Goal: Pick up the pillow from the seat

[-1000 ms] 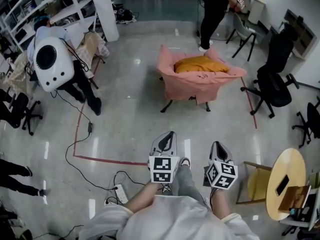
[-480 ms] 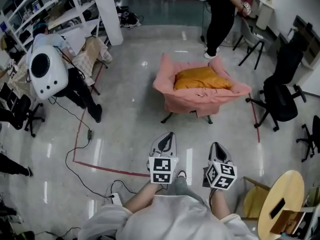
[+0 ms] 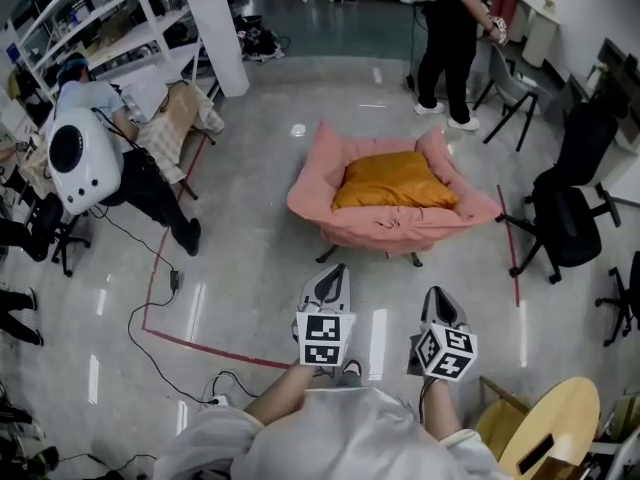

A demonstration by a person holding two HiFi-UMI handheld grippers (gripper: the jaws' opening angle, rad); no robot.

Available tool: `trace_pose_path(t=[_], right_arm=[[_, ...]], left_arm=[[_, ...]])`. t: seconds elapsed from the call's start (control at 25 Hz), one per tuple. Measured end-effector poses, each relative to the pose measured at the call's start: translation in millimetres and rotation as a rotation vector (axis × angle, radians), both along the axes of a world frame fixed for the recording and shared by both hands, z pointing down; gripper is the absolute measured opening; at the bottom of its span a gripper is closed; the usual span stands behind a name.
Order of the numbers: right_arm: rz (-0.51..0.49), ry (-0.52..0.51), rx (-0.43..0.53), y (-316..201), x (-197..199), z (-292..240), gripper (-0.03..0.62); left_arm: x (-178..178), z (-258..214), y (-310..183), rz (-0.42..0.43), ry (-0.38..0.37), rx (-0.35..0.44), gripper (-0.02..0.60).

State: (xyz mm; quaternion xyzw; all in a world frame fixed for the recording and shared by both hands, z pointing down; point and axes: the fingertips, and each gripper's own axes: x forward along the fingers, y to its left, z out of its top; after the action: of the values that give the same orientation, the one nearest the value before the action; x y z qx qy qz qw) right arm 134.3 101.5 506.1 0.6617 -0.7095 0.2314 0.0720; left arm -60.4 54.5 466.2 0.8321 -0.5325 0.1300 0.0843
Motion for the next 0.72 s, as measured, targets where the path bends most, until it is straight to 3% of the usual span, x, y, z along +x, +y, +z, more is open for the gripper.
trace_pose_path(t=[0.44, 0.72], right_arm=[[-0.009, -0.026, -0.032, -43, 31, 14, 0.029], [0.011, -0.019, -0.049, -74, 43, 21, 0.029]], left_arm=[[-1, 2, -42, -0.080, -0.042, -0.003, 0.000], [6, 3, -87, -0.082, -0.026, -0.007, 0.000]])
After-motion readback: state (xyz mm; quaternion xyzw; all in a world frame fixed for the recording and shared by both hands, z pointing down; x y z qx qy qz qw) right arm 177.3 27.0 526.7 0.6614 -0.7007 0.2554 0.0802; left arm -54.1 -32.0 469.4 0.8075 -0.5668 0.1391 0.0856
